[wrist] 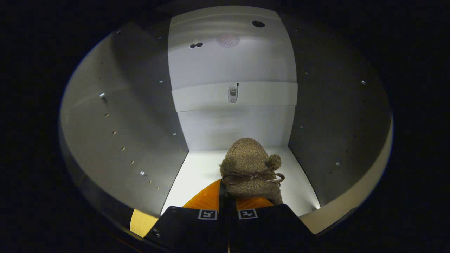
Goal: Open the shoe cabinet door, grab the shoes and put them into the shoe cabinet, then close the shoe cabinet door.
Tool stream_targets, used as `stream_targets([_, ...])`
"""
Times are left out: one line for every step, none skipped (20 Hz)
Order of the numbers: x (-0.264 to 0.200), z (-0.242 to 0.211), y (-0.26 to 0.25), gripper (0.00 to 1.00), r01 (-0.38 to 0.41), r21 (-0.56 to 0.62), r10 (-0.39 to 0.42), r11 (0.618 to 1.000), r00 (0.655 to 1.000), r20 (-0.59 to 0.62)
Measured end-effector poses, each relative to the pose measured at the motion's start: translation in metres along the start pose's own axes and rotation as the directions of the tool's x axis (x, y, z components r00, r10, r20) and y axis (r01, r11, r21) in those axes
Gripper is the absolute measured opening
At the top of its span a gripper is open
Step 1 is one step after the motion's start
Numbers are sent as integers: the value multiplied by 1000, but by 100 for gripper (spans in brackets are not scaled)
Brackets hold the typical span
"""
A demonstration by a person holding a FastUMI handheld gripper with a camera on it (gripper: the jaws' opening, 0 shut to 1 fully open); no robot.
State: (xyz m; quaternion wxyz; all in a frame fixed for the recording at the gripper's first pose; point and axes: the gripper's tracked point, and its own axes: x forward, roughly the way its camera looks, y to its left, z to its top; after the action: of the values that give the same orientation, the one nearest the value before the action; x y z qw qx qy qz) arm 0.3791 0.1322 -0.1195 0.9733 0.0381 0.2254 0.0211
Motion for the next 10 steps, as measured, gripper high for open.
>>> stream_targets([12,3,0,7,5,0,-5,1000,1000,1])
stream_targets([22,5,-1,7,14,-2,-14,1000,1000,-1])
stream_targets([30,3,-3,7,22,-3,-22,1000,1000,-13])
stream_targets([38,1,-4,7,32,-1,-32,999,999,-24])
stream_targets([46,-2,-5,7,40,2,-40,999,999,-31])
stream_targets([52,-6,-6,7,49,-3,-49,999,998,-41])
stream_targets([58,-10,-8,7,58,-15,-58,998,997,-52])
stream_targets([64,-15,-9,7,65,-29,-66,997,996,-58])
stream_targets([67,-18,-9,7,65,-38,-67,997,996,-64])
stream_targets([70,-22,-7,7,63,-36,-66,997,995,-75])
